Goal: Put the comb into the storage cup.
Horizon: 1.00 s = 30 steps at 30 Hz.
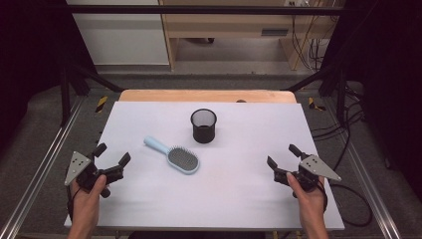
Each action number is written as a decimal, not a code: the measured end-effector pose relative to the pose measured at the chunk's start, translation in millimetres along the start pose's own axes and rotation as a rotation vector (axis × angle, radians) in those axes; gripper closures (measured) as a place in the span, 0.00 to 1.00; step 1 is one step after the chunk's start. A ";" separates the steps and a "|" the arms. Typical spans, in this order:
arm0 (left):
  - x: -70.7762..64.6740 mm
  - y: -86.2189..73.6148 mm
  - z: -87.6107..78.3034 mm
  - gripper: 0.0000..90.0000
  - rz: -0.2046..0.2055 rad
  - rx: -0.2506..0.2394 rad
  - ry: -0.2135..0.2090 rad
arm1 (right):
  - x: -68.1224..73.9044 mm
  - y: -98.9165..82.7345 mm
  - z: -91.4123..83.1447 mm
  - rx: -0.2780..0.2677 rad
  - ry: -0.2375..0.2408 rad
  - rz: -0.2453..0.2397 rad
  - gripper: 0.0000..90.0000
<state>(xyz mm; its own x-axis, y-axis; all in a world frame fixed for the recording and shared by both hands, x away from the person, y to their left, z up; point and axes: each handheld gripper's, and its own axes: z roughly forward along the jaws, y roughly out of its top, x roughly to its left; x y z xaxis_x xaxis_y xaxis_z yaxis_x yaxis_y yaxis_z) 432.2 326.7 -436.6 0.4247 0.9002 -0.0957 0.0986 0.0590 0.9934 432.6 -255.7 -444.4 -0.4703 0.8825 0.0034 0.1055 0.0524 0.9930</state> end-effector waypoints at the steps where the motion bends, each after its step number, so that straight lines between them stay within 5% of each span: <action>1: 0.0 0.0 0.0 0.02 0.000 0.000 0.000 | 0.8 0.2 0.2 -0.006 0.001 -0.001 0.11; 7: -1.1 1.0 -1.7 0.02 0.002 -0.010 -0.008 | 1.8 1.6 3.0 -0.009 0.021 -0.024 0.09; 10: -2.8 1.5 -3.4 0.02 0.012 -0.006 -0.015 | -2.0 1.0 6.0 0.016 0.040 0.025 0.06; 16: -7.4 3.7 -2.3 0.06 0.035 0.014 -0.032 | 4.0 1.1 9.5 0.051 0.055 0.006 0.07; 25: -9.9 13.6 33.1 0.59 0.099 0.179 -0.049 | 7.2 -2.6 12.3 0.078 0.050 -0.001 0.07; 30: -8.4 13.5 63.2 0.76 0.149 0.274 -0.065 | 6.2 -4.0 12.7 0.085 0.045 0.002 0.07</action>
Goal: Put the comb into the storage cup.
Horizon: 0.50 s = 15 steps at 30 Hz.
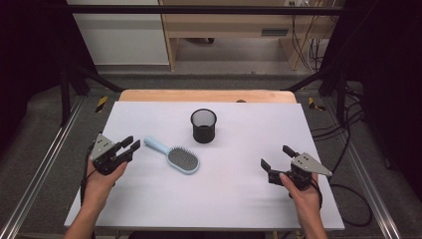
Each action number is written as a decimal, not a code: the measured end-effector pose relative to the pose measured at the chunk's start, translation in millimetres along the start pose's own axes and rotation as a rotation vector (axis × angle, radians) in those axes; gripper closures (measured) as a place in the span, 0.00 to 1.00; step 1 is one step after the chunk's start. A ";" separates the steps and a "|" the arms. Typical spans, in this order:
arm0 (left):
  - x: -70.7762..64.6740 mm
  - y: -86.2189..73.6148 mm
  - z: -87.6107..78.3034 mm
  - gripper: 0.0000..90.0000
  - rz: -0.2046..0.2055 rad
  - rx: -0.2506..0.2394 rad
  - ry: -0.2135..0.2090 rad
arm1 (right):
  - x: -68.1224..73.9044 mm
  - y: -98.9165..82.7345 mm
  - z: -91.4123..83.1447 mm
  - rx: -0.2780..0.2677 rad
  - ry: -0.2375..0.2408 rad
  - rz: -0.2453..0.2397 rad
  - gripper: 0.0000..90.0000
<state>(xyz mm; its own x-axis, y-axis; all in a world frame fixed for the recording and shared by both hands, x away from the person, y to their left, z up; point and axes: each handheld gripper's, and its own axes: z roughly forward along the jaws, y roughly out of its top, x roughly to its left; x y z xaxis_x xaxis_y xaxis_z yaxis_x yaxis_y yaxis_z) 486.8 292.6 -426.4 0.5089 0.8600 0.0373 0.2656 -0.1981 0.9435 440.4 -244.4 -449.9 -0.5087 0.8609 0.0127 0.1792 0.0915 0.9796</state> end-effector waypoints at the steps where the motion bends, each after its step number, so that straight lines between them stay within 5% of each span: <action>1: 0.0 0.0 0.0 0.80 0.000 0.000 0.000 | 0.1 -0.2 0.1 0.002 0.000 -0.002 0.07; 8: -0.8 4.1 35.7 0.98 0.058 0.078 -0.019 | 1.5 -0.6 1.7 0.013 -0.001 -0.013 0.08; 15: -3.9 1.5 61.5 1.00 0.135 0.146 -0.019 | 2.8 -0.5 2.1 0.016 0.003 -0.022 0.08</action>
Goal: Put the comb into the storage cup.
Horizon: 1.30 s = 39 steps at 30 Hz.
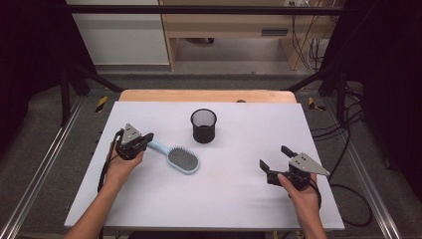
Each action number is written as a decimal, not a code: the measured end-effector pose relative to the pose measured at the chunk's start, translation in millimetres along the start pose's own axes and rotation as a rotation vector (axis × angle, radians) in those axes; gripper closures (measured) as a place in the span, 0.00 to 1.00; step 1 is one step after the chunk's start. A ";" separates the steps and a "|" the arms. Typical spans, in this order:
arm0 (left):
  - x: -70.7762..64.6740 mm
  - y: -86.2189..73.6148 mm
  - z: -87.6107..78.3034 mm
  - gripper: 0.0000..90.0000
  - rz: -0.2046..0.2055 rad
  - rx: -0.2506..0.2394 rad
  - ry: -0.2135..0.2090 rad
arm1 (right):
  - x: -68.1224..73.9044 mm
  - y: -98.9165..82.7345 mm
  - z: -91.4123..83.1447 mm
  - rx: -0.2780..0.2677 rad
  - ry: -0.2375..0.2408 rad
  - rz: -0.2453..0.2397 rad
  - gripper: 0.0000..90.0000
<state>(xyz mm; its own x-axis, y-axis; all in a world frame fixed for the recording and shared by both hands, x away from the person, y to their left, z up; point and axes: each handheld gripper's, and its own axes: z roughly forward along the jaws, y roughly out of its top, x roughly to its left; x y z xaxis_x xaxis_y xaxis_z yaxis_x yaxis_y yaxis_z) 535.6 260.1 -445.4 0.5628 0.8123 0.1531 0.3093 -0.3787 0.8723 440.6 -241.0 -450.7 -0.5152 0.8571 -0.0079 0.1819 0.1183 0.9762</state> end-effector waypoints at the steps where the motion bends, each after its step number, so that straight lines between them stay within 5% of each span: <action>1: 0.2 0.5 5.3 1.00 0.014 0.008 -0.005 | 0.0 0.0 0.0 0.001 0.000 -0.001 0.08; 8: -1.3 -3.7 22.3 1.00 0.056 0.051 -0.010 | 0.5 0.2 0.2 0.002 0.001 -0.005 0.08; 30: 1.8 -6.0 46.2 1.00 0.089 0.121 -0.020 | 2.7 -1.2 1.8 0.021 0.010 -0.010 0.08; 39: 7.3 -9.8 46.5 1.00 0.056 0.138 -0.038 | 2.7 -1.8 1.5 0.025 0.010 -0.009 0.08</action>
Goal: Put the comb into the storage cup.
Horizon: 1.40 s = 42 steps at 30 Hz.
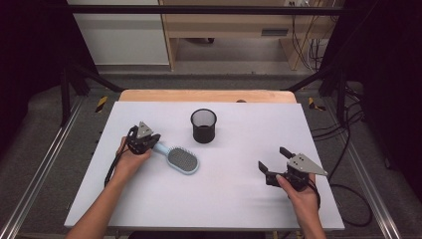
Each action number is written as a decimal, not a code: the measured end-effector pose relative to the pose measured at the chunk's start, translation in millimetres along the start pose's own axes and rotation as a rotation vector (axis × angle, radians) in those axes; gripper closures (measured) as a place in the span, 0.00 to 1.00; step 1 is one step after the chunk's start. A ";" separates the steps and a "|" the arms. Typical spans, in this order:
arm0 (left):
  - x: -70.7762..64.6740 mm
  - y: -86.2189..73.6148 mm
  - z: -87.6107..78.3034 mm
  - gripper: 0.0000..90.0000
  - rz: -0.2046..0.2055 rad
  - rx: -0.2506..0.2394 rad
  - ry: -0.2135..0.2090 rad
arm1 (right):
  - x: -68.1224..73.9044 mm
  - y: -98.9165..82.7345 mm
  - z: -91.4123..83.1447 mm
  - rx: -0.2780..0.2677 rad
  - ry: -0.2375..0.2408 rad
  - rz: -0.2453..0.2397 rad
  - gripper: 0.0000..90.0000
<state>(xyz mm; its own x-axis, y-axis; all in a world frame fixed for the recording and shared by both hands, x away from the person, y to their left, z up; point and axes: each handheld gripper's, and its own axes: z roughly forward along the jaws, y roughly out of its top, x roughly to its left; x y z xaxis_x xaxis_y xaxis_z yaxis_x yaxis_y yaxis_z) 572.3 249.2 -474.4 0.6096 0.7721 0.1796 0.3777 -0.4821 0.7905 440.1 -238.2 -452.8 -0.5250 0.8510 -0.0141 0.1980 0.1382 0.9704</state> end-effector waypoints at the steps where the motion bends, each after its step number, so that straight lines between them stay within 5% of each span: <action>1: 0.3 0.0 -1.1 1.00 0.001 0.002 -0.005 | 0.2 -0.1 0.2 0.001 0.000 0.000 0.08; 17: 1.9 0.7 -12.2 1.00 0.008 0.052 -0.084 | 2.7 -2.7 3.4 0.038 0.017 -0.007 0.08; 42: -12.7 -24.3 -46.2 1.00 0.039 0.093 -0.123 | 5.2 -3.5 6.2 0.057 0.029 -0.022 0.08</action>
<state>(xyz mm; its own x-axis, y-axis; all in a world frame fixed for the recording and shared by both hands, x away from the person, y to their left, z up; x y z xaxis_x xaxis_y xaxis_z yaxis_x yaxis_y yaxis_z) 523.2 270.2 -468.9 0.7036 0.6983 0.1318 0.4113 -0.5515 0.7258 441.9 -231.2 -457.8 -0.5533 0.8325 -0.0276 0.2328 0.1864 0.9545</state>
